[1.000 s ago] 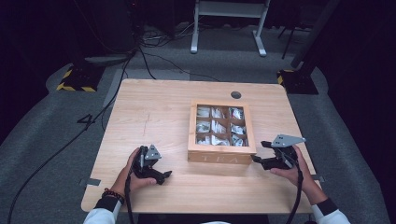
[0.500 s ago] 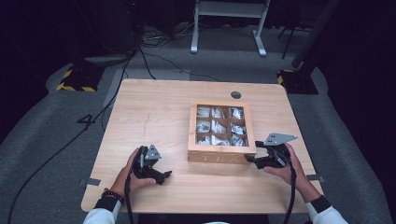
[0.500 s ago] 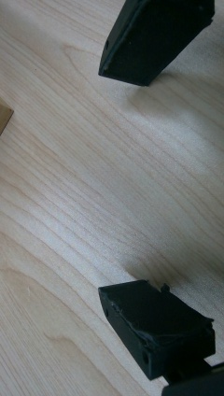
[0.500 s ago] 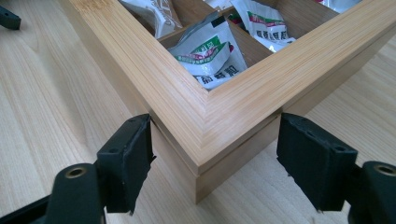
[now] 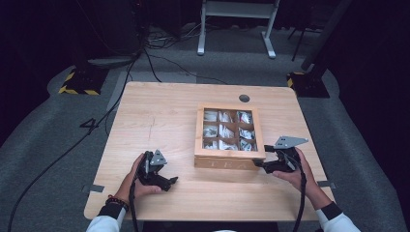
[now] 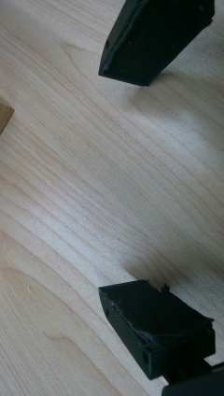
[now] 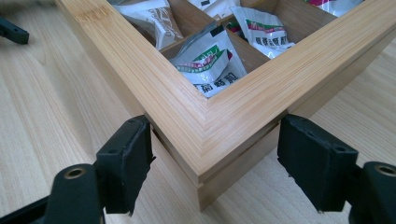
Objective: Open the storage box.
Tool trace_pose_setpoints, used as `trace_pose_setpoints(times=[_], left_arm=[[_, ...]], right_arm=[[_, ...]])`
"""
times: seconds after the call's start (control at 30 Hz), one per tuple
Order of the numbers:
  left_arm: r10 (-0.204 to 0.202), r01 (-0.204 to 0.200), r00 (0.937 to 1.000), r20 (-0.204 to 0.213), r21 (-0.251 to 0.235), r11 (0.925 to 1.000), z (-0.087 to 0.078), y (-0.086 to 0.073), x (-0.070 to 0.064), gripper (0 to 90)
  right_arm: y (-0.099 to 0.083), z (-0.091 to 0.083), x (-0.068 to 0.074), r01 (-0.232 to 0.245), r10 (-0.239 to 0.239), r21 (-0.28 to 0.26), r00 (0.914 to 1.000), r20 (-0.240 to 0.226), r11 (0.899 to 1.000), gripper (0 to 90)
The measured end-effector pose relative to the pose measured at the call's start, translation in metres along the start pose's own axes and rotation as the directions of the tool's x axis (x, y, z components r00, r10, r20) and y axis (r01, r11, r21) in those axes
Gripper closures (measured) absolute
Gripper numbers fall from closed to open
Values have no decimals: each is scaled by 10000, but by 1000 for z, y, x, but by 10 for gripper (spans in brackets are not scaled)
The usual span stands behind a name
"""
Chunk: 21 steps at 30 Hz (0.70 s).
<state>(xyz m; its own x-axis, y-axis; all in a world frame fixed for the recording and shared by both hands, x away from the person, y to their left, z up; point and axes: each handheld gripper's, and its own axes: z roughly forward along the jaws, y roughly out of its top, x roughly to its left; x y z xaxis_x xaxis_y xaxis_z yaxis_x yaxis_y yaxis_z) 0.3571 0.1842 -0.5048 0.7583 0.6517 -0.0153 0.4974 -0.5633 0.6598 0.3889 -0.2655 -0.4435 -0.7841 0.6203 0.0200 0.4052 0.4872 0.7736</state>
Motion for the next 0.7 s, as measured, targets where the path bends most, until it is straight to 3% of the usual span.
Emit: trace_pose_setpoints(times=[0.17, 0.23, 0.33, 0.47, 0.53, 0.6, 0.7], left_arm=[[-139, 138, 9998, -113, -27, 9999, 0, 2, 2, 22], [-278, 276, 9995, -121, -169, 9995, 0, 2, 3, 89], [-178, 176, 9998, -80, -210, 9996, -2, 4, 3, 185], [-9, 8, 10000, -45, -158, 9999, -1, 8, 1, 178], [-41, 39, 10000, -37, -346, 9994, -3, 12, 1, 177], [186, -200, 9994, -278, -509, 9985, -4, 18, 0, 178], [340, -360, 9989, -320, -651, 9972, -4, 28, -3, 176]], right_arm=[[4, -2, -1, -162, 161, -55, 9999, -42, 9999, 267], [7, -3, -1, -239, 239, -136, 9997, -11, 9996, 268], [8, -5, -1, -314, 313, -257, 9995, -32, 9992, 267], [12, -8, -2, -436, 437, -406, 9990, 36, 9982, 268], [13, -8, -2, -423, 425, -398, 9991, 49, 9983, 267], [13, -9, -2, -459, 461, -454, 9989, 34, 9979, 267], [15, -10, -3, -523, 525, -499, 9986, 34, 9974, 267]])
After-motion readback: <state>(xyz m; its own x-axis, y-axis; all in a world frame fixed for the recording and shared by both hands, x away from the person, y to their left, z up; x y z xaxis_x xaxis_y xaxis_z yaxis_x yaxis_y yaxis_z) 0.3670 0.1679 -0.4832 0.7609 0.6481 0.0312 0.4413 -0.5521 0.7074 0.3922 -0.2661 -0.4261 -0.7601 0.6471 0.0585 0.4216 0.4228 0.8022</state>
